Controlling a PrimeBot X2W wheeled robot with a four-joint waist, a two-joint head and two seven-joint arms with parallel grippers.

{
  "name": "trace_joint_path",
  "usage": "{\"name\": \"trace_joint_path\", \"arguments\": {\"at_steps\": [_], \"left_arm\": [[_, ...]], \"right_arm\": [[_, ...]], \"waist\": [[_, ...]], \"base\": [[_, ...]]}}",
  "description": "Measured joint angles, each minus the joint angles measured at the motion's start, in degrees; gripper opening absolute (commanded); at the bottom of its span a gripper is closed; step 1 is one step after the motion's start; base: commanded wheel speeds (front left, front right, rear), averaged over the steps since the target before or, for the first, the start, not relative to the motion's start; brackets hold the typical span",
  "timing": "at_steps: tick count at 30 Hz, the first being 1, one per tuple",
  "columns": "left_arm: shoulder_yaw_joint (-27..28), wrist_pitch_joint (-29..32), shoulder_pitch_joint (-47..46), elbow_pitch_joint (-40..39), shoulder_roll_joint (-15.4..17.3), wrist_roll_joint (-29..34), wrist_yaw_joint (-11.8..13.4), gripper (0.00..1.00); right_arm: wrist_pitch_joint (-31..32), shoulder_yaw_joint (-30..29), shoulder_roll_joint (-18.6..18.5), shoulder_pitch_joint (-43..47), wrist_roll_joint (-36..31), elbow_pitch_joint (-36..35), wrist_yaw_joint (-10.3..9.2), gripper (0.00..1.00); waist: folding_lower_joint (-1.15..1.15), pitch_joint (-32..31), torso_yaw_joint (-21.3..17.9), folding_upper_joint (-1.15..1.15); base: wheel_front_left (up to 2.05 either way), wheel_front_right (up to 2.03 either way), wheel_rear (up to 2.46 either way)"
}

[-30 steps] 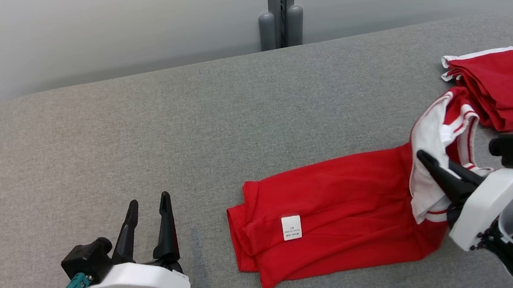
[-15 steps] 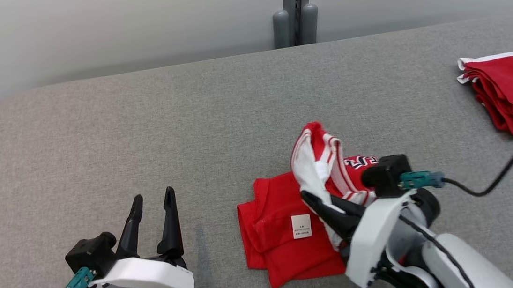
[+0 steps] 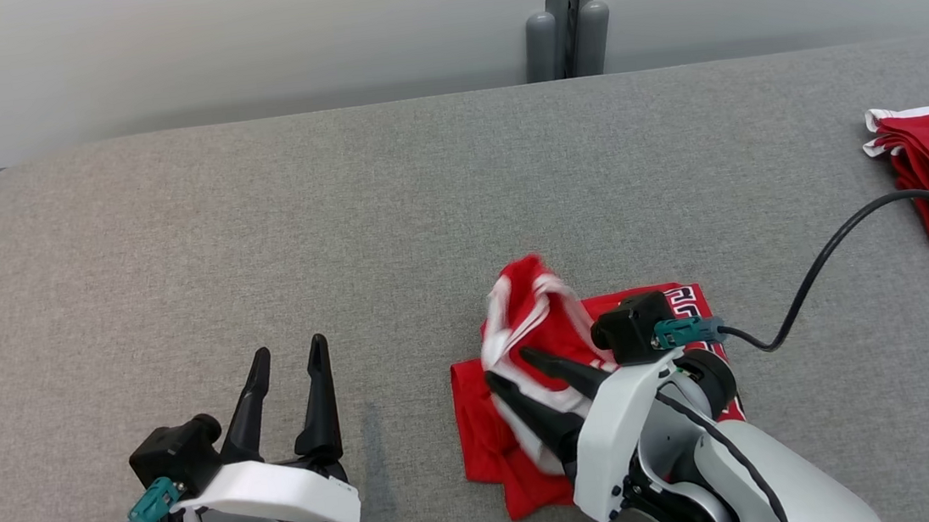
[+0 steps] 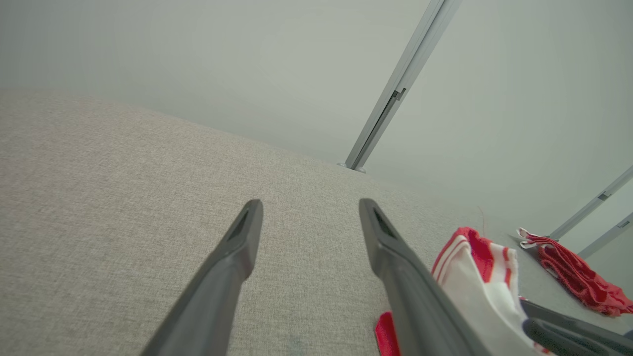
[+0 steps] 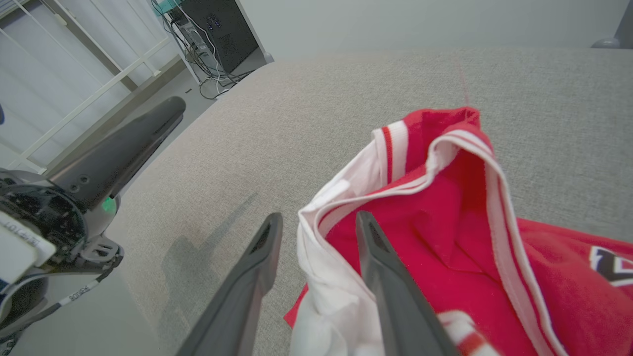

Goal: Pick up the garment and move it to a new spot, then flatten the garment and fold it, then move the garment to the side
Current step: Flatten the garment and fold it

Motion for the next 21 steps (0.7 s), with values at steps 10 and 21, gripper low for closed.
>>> {"name": "trace_joint_path", "arguments": {"at_steps": [10, 21], "left_arm": [[-0.3, -0.1, 0.0, -0.2, -0.1, 0.6, 0.0, 1.0], [-1.8, -0.2, 0.0, -0.4, -0.3, 1.5, -0.2, 1.0]], "right_arm": [[-2.4, -1.4, -1.1, -0.7, 1.4, -5.1, 0.0, 1.0], [-8.9, -15.1, -4.8, 4.0, -3.7, -13.0, 0.0, 1.0]], "waist": [[0.0, -0.4, -1.3, 0.0], [0.0, -0.4, -2.9, 0.0]], "base": [[0.0, 0.0, 0.0], [0.0, 0.0, 0.0]]}}
